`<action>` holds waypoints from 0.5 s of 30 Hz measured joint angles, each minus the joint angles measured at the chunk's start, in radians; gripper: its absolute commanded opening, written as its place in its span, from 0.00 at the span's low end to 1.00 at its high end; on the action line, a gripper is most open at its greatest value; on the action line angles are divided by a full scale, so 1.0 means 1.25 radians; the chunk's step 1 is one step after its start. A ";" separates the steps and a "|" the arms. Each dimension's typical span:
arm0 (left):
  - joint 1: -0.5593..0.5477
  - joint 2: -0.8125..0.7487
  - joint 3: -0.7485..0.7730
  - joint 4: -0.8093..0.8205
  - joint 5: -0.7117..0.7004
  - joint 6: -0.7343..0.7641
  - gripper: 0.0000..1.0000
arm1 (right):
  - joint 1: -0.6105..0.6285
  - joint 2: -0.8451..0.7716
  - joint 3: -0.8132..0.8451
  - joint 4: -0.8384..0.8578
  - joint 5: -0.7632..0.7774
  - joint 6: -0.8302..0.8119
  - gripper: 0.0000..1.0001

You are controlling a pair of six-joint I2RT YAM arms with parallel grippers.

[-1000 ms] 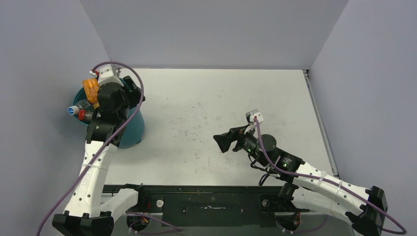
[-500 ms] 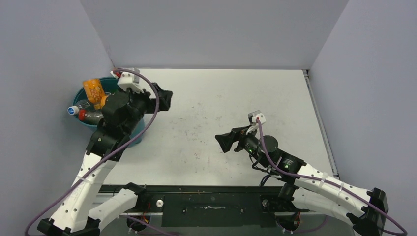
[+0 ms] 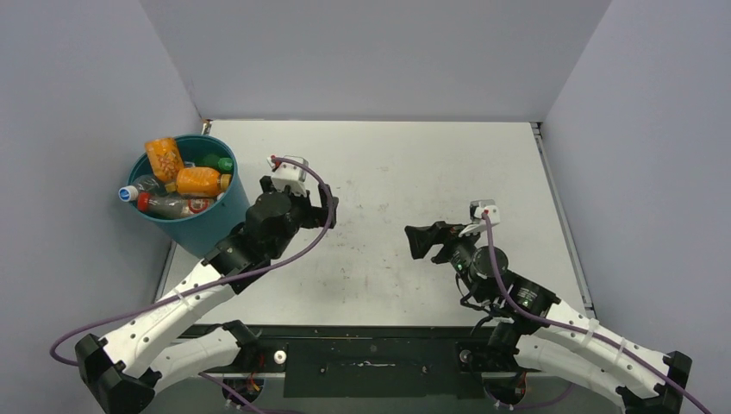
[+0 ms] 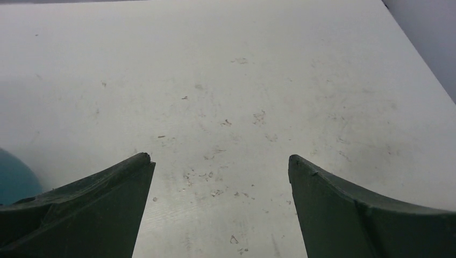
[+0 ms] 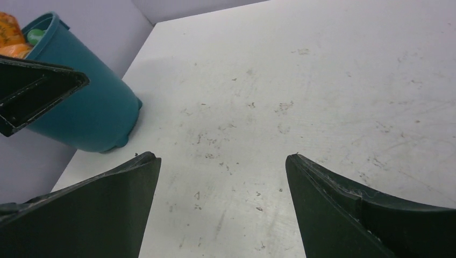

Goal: Put the plastic bottles in the bin
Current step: Reset both arms

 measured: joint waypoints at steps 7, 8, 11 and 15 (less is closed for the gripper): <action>-0.009 0.081 0.003 0.013 -0.209 -0.113 0.96 | 0.000 -0.017 -0.006 -0.056 0.154 0.086 0.90; -0.009 0.089 0.005 0.011 -0.224 -0.124 0.96 | 0.000 -0.015 -0.008 -0.061 0.173 0.096 0.90; -0.010 0.116 0.006 -0.010 -0.261 -0.159 0.96 | 0.000 -0.009 -0.010 -0.085 0.240 0.132 0.90; -0.041 0.122 0.004 -0.034 -0.287 -0.185 0.96 | 0.000 -0.010 -0.036 -0.104 0.311 0.174 0.90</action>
